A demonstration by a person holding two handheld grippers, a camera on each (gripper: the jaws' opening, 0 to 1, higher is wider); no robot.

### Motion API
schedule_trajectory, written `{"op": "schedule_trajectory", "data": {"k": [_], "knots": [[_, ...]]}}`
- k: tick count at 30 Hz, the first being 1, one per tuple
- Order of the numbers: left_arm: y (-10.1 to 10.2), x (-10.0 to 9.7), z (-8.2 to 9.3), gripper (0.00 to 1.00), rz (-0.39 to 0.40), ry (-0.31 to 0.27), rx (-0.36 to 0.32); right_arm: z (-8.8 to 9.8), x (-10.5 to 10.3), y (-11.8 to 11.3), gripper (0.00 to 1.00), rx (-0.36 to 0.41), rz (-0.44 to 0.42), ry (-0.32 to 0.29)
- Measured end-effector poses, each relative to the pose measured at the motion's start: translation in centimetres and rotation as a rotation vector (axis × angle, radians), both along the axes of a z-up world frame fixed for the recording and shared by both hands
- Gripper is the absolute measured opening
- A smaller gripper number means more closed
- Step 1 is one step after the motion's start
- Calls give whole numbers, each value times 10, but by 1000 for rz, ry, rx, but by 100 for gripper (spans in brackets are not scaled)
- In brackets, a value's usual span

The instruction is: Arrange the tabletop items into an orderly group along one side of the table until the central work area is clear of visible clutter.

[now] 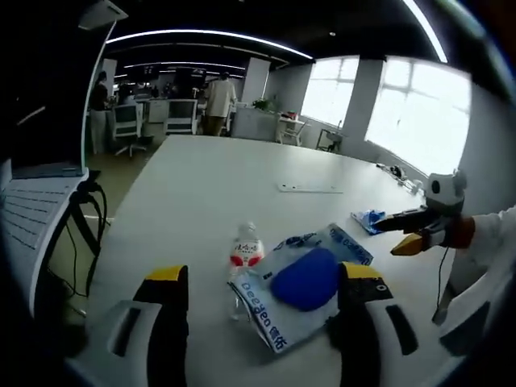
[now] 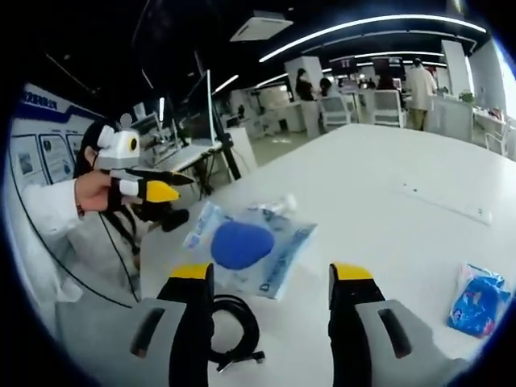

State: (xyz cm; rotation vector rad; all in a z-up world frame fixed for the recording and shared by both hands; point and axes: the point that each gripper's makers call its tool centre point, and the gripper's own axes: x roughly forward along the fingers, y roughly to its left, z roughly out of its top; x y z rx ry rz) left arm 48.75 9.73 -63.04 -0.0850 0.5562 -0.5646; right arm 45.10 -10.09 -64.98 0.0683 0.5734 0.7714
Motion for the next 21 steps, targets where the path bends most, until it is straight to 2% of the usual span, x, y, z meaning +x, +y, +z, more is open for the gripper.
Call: {"op": "schedule_trajectory", "data": {"k": [4, 8, 13, 16, 21], "knots": [[2, 3, -13, 73, 7, 21, -2, -13, -3, 3, 52, -17, 4, 25], [4, 3, -26, 61, 2, 33, 5, -18, -1, 3, 45, -16, -5, 30], [4, 5, -46, 51, 5, 71, -2, -31, 1, 5, 39, -18, -8, 61], [4, 5, -53, 41, 6, 93, -13, -39, 1, 5, 33, -21, -10, 80], [-1, 2, -57, 22, -28, 88, -1, -46, -1, 6, 18, -13, -3, 107]]}}
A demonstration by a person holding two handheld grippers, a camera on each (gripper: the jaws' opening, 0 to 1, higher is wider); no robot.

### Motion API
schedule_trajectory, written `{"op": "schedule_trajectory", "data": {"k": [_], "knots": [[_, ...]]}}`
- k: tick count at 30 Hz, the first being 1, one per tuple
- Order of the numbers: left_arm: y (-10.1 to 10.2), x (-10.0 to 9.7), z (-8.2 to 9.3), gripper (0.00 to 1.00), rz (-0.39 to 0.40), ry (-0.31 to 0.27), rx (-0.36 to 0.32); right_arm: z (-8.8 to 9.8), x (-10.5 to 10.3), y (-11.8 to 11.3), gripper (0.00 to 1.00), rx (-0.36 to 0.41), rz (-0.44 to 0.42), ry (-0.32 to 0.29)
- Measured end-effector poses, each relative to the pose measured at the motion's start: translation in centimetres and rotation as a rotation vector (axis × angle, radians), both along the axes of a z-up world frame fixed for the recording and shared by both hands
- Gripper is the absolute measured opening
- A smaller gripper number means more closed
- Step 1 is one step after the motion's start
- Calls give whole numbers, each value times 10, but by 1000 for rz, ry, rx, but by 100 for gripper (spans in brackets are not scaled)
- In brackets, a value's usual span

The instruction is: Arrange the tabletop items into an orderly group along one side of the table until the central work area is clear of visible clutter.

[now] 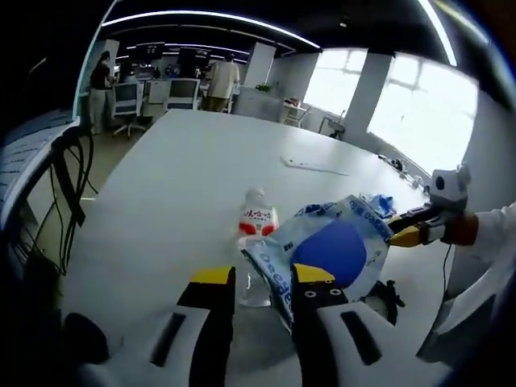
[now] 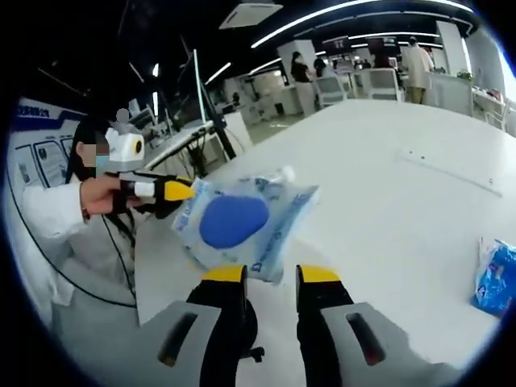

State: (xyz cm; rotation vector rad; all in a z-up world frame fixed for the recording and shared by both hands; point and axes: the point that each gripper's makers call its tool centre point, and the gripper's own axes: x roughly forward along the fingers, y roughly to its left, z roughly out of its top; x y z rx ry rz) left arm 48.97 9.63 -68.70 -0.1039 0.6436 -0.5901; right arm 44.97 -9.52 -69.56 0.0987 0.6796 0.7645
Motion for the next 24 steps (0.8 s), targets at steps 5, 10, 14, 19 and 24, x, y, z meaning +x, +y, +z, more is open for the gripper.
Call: {"op": "schedule_trajectory", "data": {"k": [5, 10, 14, 19, 24], "knots": [[-4, -2, -4, 5, -39, -12, 29, -2, -1, 0, 5, -1, 4, 1], [-9, -4, -4, 1, -55, -4, 33, -1, -1, -3, 2, 20, -13, 9], [-12, -5, 0, 0, -55, -5, 24, 3, -5, -5, 0, 33, -17, 7], [-18, -5, 11, 0, -58, -22, 17, 10, -11, -10, 0, 47, -24, 0], [-27, -5, 26, 0, -67, -37, 5, 24, -13, -18, 0, 63, -39, -27]]}}
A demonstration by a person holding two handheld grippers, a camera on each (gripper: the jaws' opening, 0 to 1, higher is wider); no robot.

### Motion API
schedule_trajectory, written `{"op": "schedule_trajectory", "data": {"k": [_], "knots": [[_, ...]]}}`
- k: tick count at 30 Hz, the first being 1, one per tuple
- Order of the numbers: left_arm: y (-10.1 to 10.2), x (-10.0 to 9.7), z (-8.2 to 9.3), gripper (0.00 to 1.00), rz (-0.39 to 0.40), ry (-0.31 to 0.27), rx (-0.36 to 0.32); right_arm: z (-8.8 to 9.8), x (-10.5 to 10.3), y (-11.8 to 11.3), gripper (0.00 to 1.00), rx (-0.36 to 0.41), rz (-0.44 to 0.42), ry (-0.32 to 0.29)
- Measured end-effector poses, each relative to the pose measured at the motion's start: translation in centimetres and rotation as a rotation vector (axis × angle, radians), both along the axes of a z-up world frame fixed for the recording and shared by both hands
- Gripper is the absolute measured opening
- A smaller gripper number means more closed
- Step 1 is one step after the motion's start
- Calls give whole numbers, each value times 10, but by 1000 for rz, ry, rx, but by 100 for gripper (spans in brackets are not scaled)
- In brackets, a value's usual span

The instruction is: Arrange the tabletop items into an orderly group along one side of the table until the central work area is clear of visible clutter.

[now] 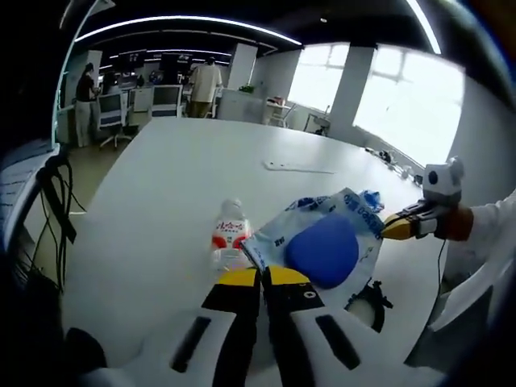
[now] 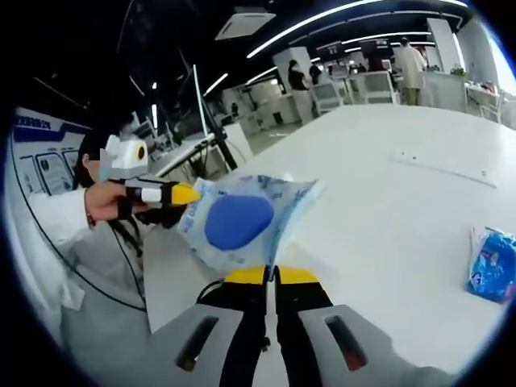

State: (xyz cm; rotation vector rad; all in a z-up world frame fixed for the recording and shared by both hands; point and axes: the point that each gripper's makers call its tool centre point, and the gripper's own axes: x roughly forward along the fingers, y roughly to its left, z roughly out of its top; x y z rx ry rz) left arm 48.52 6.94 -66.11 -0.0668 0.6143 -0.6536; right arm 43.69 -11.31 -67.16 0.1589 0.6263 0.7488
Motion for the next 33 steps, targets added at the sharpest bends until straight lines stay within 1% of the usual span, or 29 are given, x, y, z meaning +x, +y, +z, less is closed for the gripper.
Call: {"op": "schedule_trajectory", "data": {"k": [3, 6, 9, 11, 13, 20, 24, 25, 28, 33], "knots": [[-7, 2, 9, 0, -17, -20, -5, 7, 1, -7, 0, 7, -16, -16], [-18, 5, 21, 0, -39, -34, -3, 20, 3, -19, 0, 20, -47, -41], [-31, 10, 37, 0, -61, -62, -10, 31, 4, -29, 0, 23, -67, -65], [-39, 12, 45, 0, -79, -81, -11, 38, 7, -37, 0, 35, -91, -82], [-45, 15, 48, 0, -87, -82, -14, 43, 8, -44, 0, 37, -103, -93], [-81, 28, 70, 0, -132, -123, -27, 60, 13, -73, 0, 34, -161, -135], [-101, 35, 79, 0, -161, -141, -27, 67, 17, -93, 0, 27, -199, -154], [-104, 36, 80, 0, -164, -143, -27, 69, 18, -97, 0, 25, -206, -158], [-119, 43, 85, 0, -190, -156, -23, 73, 21, -110, 0, 18, -232, -172], [-139, 54, 84, 0, -217, -151, -10, 77, 30, -129, 0, 5, -269, -189]]}}
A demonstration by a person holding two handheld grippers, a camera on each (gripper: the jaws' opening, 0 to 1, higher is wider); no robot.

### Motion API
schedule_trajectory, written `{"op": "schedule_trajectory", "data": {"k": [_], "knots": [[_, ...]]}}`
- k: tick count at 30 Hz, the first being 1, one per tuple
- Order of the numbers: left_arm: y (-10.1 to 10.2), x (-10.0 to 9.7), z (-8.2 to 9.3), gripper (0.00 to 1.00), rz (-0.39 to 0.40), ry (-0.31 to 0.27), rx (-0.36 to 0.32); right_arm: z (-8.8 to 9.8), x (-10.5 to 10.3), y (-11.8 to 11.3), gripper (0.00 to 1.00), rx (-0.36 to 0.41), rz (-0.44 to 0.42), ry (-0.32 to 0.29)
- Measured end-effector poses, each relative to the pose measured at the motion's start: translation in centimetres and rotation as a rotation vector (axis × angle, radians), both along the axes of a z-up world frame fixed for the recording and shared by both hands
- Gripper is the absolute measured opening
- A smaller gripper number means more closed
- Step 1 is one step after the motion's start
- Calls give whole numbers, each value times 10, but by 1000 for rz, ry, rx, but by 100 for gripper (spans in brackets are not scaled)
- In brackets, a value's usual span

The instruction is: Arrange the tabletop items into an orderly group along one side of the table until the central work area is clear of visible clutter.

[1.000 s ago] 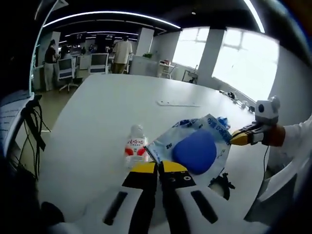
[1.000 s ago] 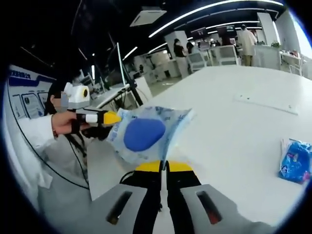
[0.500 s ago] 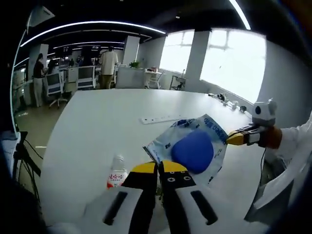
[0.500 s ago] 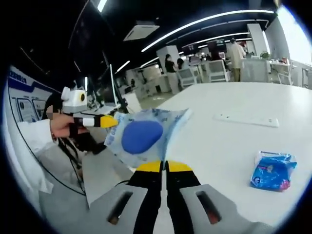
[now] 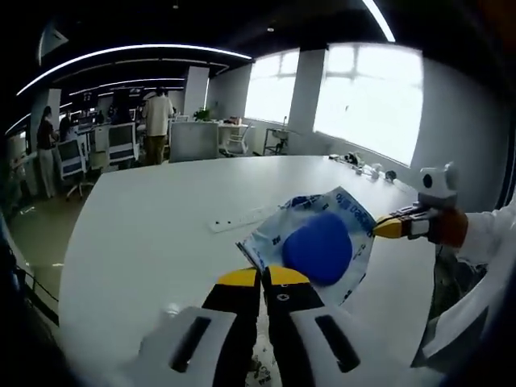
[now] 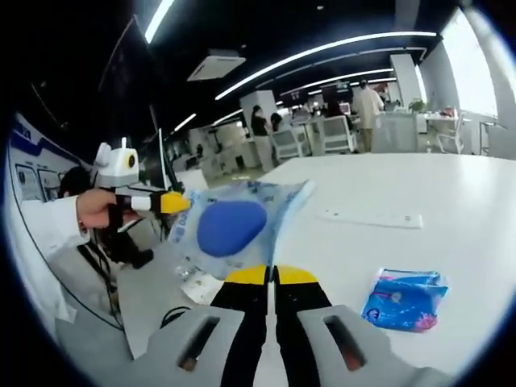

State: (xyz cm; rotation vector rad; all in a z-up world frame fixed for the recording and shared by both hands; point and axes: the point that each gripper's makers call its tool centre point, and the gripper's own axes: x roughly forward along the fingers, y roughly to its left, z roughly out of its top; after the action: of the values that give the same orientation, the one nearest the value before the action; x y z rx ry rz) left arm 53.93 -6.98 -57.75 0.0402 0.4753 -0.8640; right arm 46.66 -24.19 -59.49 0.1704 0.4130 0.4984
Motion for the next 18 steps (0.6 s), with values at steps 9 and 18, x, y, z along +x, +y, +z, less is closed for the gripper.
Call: {"op": "schedule_trajectory", "data": {"k": [9, 18], "knots": [[-27, 19, -22, 0, -45, 10, 72, -22, 15, -23, 0, -74, -59, 39], [-44, 38, -63, 0, -67, 66, 127, -63, 28, -38, 0, -94, -102, 124]]}}
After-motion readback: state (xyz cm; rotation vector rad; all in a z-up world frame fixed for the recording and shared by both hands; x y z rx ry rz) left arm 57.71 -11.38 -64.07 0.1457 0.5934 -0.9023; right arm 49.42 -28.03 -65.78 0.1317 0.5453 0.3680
